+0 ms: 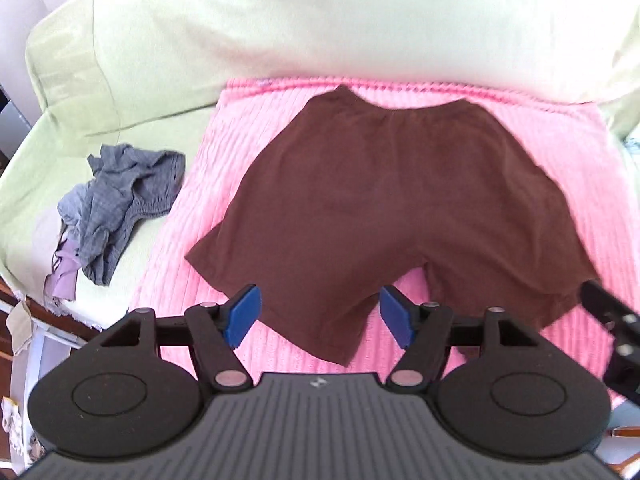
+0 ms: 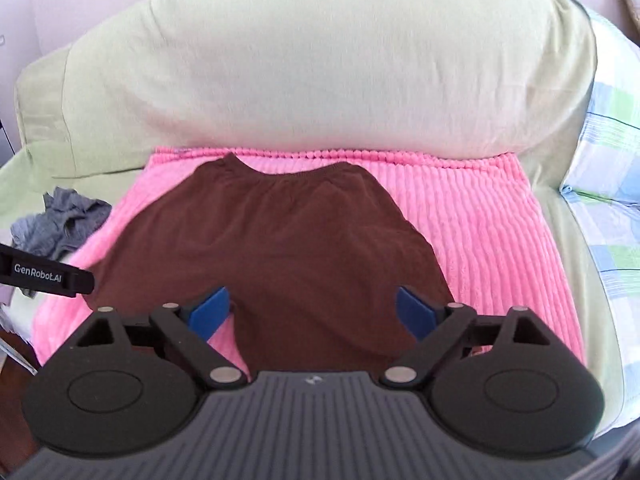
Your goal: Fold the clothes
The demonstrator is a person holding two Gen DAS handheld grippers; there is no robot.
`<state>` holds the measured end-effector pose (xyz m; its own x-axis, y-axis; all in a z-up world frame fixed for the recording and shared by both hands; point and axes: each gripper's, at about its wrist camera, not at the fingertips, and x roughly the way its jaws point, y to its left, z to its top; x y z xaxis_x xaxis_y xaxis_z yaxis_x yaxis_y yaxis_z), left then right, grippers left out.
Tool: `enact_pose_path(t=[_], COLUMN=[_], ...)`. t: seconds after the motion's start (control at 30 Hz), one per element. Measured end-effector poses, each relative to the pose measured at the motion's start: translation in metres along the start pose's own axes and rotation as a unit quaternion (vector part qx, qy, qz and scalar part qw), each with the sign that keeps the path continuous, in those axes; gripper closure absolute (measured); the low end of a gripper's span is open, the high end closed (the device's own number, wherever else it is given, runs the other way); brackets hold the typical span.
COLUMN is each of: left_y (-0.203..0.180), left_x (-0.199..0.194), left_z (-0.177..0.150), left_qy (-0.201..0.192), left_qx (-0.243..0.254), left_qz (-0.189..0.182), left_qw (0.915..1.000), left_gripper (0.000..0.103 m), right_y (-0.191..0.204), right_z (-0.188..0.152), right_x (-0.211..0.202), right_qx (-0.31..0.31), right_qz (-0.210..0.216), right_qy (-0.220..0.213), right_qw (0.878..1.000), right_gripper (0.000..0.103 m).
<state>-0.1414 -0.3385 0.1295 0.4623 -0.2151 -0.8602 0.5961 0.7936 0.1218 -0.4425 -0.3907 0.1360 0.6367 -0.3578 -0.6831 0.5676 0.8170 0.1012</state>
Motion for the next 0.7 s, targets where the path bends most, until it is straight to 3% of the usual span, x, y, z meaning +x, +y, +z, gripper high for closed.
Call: enact_pose_path(t=[0.17,0.43,0.7], left_y=[0.002,-0.007,-0.015], left_x=[-0.017,-0.007,0.027], left_z=[-0.008,-0.009,-0.017], left_qy=[0.003,0.024,0.032], left_qx=[-0.005,-0.007,-0.001], left_qz=[-0.012,-0.015,-0.042], left_qw=[0.9999,0.9996,0.9986], left_gripper=[0.034,0.034,0.027], right_y=[0.0,-0.006,-0.024], right_z=[0.0,0.003,0.025], right_x=[-0.007,-0.004,0.027], right_qx=[-0.004,-0.005,-0.066], right_qz=[0.001,0.005,0.054], right_qy=[-0.006,-0.002,0.027], right_qw=[1.0,1.0,0.996], right_gripper=[0.006,0.005,0.004])
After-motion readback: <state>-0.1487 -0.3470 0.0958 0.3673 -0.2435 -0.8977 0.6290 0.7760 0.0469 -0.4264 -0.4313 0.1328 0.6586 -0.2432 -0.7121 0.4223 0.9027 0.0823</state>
